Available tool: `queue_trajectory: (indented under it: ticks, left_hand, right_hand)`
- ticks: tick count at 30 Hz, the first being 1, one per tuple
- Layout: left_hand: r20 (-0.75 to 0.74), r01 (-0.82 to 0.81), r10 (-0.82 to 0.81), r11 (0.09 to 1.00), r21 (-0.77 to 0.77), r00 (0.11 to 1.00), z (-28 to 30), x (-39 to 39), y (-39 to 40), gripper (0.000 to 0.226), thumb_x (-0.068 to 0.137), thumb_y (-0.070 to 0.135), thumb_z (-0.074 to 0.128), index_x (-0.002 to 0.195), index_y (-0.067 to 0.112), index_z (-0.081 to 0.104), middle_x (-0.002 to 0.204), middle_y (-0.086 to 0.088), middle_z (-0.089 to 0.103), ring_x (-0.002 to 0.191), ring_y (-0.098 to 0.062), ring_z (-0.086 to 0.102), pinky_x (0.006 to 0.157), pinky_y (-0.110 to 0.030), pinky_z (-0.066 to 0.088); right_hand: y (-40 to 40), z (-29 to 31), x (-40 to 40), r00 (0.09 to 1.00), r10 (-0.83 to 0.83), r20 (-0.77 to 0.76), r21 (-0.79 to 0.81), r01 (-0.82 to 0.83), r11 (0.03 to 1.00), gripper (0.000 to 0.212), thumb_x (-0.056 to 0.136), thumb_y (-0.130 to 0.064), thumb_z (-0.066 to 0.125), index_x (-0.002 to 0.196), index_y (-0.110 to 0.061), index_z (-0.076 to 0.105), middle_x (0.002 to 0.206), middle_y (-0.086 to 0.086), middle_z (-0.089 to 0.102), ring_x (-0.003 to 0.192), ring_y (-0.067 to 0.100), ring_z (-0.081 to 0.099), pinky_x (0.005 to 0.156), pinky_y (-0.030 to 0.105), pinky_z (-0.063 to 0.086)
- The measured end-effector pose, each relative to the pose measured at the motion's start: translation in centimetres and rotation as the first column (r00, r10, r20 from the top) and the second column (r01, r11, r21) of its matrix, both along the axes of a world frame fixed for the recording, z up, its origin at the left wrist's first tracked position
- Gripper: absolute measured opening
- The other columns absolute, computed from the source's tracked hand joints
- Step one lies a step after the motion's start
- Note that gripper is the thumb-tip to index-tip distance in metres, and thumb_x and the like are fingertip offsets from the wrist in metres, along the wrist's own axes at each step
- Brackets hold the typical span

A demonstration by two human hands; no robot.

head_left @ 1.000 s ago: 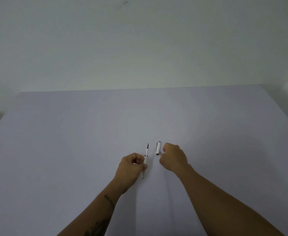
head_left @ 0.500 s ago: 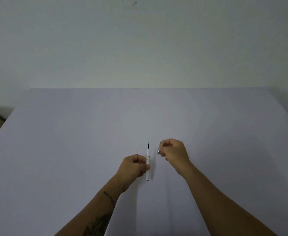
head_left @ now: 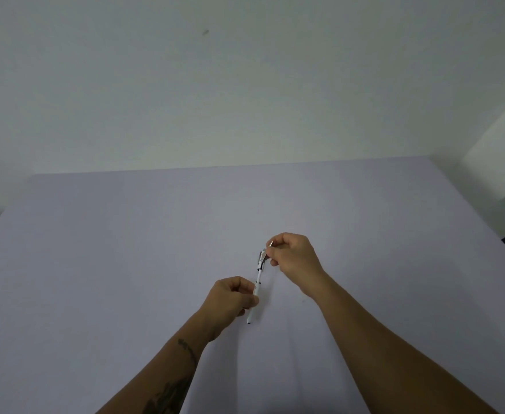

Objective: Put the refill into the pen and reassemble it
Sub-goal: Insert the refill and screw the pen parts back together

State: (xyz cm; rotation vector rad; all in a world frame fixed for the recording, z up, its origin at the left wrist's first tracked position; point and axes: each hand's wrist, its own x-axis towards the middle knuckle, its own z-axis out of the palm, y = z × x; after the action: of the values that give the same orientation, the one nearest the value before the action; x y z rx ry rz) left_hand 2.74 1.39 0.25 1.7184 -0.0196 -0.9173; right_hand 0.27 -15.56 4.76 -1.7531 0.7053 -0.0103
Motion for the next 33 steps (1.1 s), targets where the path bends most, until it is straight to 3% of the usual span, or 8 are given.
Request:
queue_trajectory:
  ticks: [5, 11, 16, 22, 25, 29, 33]
  left_hand:
    - [0.059, -0.048, 0.050, 0.998, -0.046, 0.997, 0.1, -0.4, -0.4, 0.012, 0.080, 0.003, 0.070, 0.079, 0.015, 0.074, 0.070, -0.004, 0.062, 0.071, -0.021, 0.057, 0.072, -0.037, 0.052]
    - [0.110, -0.055, 0.062, 0.996, -0.065, 0.992, 0.6, -1.0, -0.6, 0.012, 0.083, 0.005, 0.068, 0.083, 0.015, 0.075, 0.070, -0.005, 0.063, 0.065, -0.018, 0.055, 0.056, -0.028, 0.047]
    - [0.117, -0.037, 0.044, 0.997, -0.065, 0.992, 0.7, -1.7, -1.1, 0.013, 0.081, 0.003, 0.069, 0.079, 0.014, 0.075, 0.069, -0.005, 0.061, 0.062, -0.016, 0.053, 0.056, -0.027, 0.045]
    - [0.153, 0.000, 0.010, 0.998, -0.066, 0.988, 1.4, -2.6, -2.1, 0.016, 0.080, 0.005, 0.070, 0.075, 0.019, 0.075, 0.066, -0.002, 0.059, 0.059, -0.013, 0.051, 0.053, -0.024, 0.044]
    - [0.142, -0.031, 0.040, 0.997, -0.069, 0.989, 1.9, -3.1, -3.0, 0.013, 0.080, 0.006, 0.070, 0.077, 0.018, 0.075, 0.067, -0.002, 0.060, 0.063, -0.015, 0.052, 0.058, -0.025, 0.044]
    - [0.112, -0.102, 0.107, 0.994, -0.047, 0.988, 2.4, -4.5, -4.9, 0.010, 0.078, 0.005, 0.071, 0.084, 0.012, 0.076, 0.070, -0.003, 0.061, 0.068, -0.017, 0.054, 0.062, -0.028, 0.044]
    - [0.109, -0.112, 0.114, 0.993, -0.028, 0.987, 2.8, -6.8, -7.2, 0.012, 0.078, 0.005, 0.071, 0.077, 0.016, 0.076, 0.063, 0.002, 0.063, 0.065, -0.016, 0.055, 0.060, -0.028, 0.045]
  right_hand:
    - [-0.4, 0.0, -1.1, 0.991, 0.097, -0.088, -0.007, -0.098, 0.995, 0.011, 0.082, -0.012, 0.066, 0.079, -0.020, 0.072, 0.077, -0.003, 0.076, 0.063, 0.007, 0.068, 0.055, 0.020, 0.046]
    - [-0.7, 0.3, -2.0, 0.985, 0.132, -0.114, 0.054, -0.127, 0.990, 0.009, 0.084, -0.009, 0.065, 0.081, -0.014, 0.071, 0.079, -0.001, 0.076, 0.061, 0.007, 0.067, 0.055, 0.020, 0.048]
    - [-1.6, 0.4, -2.6, 0.970, 0.189, -0.153, -0.003, -0.192, 0.981, 0.006, 0.082, -0.012, 0.066, 0.080, -0.013, 0.072, 0.078, 0.001, 0.076, 0.062, 0.008, 0.065, 0.054, 0.020, 0.045]
    - [-3.5, 1.2, -2.9, 0.905, 0.343, -0.252, -0.096, -0.376, 0.922, 0.023, 0.085, -0.032, 0.064, 0.071, -0.013, 0.067, 0.066, 0.000, 0.068, 0.060, 0.012, 0.058, 0.056, 0.023, 0.044]
    - [-4.9, 2.1, -3.1, 0.873, 0.404, -0.274, -0.091, -0.442, 0.892, 0.028, 0.083, -0.041, 0.064, 0.076, -0.015, 0.068, 0.067, -0.002, 0.068, 0.061, 0.012, 0.059, 0.056, 0.022, 0.043]
    - [-7.7, 2.9, -4.0, 0.871, 0.447, -0.203, 0.059, -0.444, 0.894, 0.014, 0.083, -0.023, 0.069, 0.097, -0.020, 0.072, 0.084, 0.004, 0.075, 0.068, 0.013, 0.063, 0.063, 0.026, 0.046]
    - [-9.6, 2.4, -5.5, 0.864, 0.472, -0.176, 0.007, -0.478, 0.878, 0.011, 0.082, -0.011, 0.069, 0.089, -0.017, 0.075, 0.082, 0.001, 0.076, 0.068, 0.009, 0.064, 0.059, 0.021, 0.047]
